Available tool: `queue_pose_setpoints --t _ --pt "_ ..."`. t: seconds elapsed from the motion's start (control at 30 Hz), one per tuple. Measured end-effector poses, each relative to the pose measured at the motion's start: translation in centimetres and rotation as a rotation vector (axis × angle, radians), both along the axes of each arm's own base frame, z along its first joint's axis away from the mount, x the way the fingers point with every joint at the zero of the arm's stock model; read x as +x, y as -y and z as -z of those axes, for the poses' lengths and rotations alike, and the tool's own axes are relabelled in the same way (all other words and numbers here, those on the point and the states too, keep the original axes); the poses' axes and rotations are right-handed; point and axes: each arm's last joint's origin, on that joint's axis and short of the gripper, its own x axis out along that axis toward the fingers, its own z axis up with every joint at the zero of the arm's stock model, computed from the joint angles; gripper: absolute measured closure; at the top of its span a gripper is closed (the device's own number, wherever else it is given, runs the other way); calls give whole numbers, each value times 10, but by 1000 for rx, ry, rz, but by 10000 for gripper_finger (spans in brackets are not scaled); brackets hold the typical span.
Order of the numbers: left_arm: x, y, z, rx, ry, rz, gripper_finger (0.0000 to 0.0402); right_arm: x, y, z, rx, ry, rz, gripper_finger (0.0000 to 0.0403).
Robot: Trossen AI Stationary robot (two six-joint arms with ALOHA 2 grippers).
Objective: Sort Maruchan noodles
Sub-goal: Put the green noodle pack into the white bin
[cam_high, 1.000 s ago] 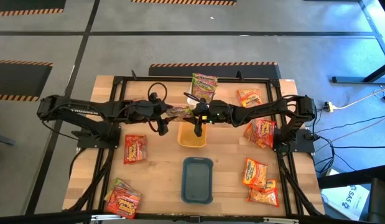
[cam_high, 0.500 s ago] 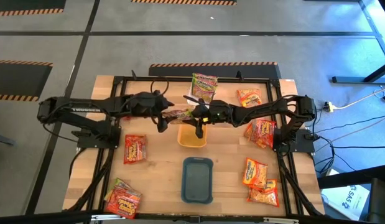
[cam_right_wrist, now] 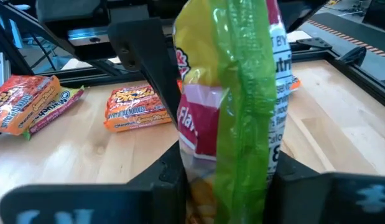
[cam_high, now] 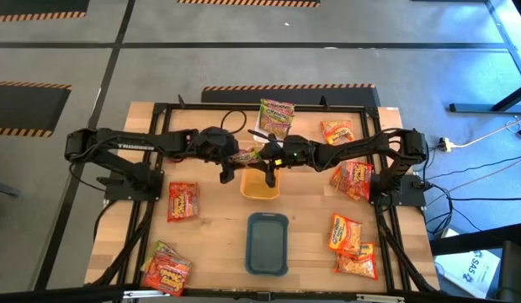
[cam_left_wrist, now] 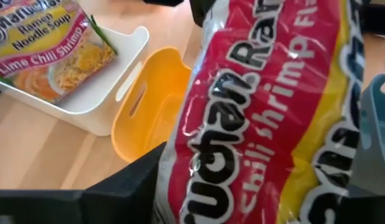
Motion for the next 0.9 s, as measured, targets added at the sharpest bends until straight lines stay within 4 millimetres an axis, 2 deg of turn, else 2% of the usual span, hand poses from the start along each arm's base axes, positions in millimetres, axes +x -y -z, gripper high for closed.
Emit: queue_pose_setpoints --t 0.23,0.37,0.53,0.7,0.9 --pt "1 0 -1 17 16 25 252 0 1 -2 -15 22 23 272" --pt "1 0 -2 31 16 16 270 1 1 -4 -16 46 41 220" --pt "0 -1 -4 67 19 14 272 1 1 -7 31 60 40 146" --pt "-1 -4 -14 93 14 28 272 -15 -2 -25 17 -22 -5 106" --pt "0 -13 -29 166 16 47 273 -42 -1 -31 -105 -52 -2 96"
